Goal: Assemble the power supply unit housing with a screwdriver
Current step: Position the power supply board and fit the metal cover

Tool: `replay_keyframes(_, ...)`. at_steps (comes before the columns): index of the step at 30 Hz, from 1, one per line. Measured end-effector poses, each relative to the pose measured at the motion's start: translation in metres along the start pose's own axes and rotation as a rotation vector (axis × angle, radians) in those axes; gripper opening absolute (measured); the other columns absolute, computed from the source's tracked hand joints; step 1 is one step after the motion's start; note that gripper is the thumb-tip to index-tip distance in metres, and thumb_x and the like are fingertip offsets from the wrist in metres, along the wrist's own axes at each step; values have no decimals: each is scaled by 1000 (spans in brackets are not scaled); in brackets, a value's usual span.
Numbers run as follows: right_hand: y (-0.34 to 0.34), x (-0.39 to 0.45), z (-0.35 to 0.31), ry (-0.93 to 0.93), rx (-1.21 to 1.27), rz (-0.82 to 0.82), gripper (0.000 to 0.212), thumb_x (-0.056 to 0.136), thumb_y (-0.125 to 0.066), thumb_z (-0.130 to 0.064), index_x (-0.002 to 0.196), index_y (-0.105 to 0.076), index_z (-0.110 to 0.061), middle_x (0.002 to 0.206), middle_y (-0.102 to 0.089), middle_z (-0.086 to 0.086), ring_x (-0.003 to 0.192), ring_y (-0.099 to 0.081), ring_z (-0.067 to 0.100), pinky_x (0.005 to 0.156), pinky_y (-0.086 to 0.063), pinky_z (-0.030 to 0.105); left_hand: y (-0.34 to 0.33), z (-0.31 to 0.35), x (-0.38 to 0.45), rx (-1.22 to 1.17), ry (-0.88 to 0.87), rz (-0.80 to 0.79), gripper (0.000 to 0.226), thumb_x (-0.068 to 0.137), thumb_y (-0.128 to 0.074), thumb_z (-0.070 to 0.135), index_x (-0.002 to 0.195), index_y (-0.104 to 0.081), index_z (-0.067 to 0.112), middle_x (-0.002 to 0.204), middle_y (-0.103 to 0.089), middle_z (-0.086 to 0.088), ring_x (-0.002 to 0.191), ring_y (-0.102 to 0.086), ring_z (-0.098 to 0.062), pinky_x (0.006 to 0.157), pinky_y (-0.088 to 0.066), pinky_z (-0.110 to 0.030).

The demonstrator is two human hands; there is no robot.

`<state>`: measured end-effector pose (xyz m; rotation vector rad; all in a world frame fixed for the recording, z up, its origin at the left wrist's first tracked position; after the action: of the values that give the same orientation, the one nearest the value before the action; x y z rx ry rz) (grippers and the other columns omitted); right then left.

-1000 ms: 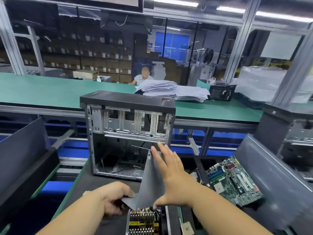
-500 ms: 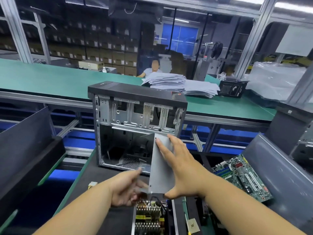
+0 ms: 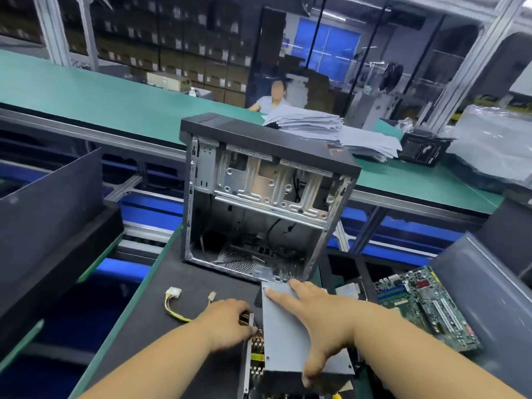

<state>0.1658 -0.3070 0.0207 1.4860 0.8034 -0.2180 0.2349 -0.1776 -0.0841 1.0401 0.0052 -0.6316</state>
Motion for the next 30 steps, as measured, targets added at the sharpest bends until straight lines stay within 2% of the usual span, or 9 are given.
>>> replay_keyframes(7,-6,7,-9,-36,-17,-45,142,51,-87,-63,130,31,-69,162,19,-4,150,16,29,118,-13,61,0,-5,-3,-175,29,5,34,78,-64,48,107,-61,30,103,-61,9,88,-58,-12,68,-43,-23)
replay_keyframes(12,-1,10,-14,-56,-15,-27,143,51,-86,-63,131,32,-66,162,16,-4,151,15,25,118,-12,59,1,-6,-3,-163,32,25,42,79,-63,46,116,-63,27,115,-65,5,104,-60,-15,87,-47,-27)
replay_keyframes(17,-4,13,-14,-96,9,-82,142,52,-87,-61,131,31,-66,163,19,-6,150,17,21,119,-14,58,2,-6,-3,-106,18,42,30,79,-59,47,98,-63,24,105,-66,2,95,-60,-18,74,-44,-28)
replay_keyframes(21,-7,12,-17,-93,6,-92,143,52,-88,-60,130,32,-67,162,23,-5,149,23,21,120,-11,58,2,-8,-2,-128,11,41,32,81,-59,46,102,-64,23,106,-66,3,99,-60,-18,85,-47,-31)
replay_keyframes(25,-15,9,-20,-102,-6,-67,144,55,-88,-56,133,33,-63,161,26,0,148,25,23,120,-5,55,1,-9,-3,-187,20,56,32,79,-62,47,102,-65,24,104,-67,4,97,-60,-16,84,-48,-29)
replay_keyframes(30,-25,14,-24,-116,-54,-44,145,57,-88,-53,140,31,-55,161,26,5,149,21,26,121,-5,55,2,-11,-4,-227,30,77,28,78,-64,43,100,-65,25,104,-66,4,96,-60,-16,81,-47,-27)
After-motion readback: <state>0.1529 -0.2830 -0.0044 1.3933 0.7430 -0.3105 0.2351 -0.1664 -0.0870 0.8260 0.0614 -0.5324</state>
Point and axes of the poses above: each hand's wrist, its own x-axis towards the middle knuckle, its own y-axis out of the back of the hand, z = x × y, the point moved 10 cm from there along x, towards the middle knuckle
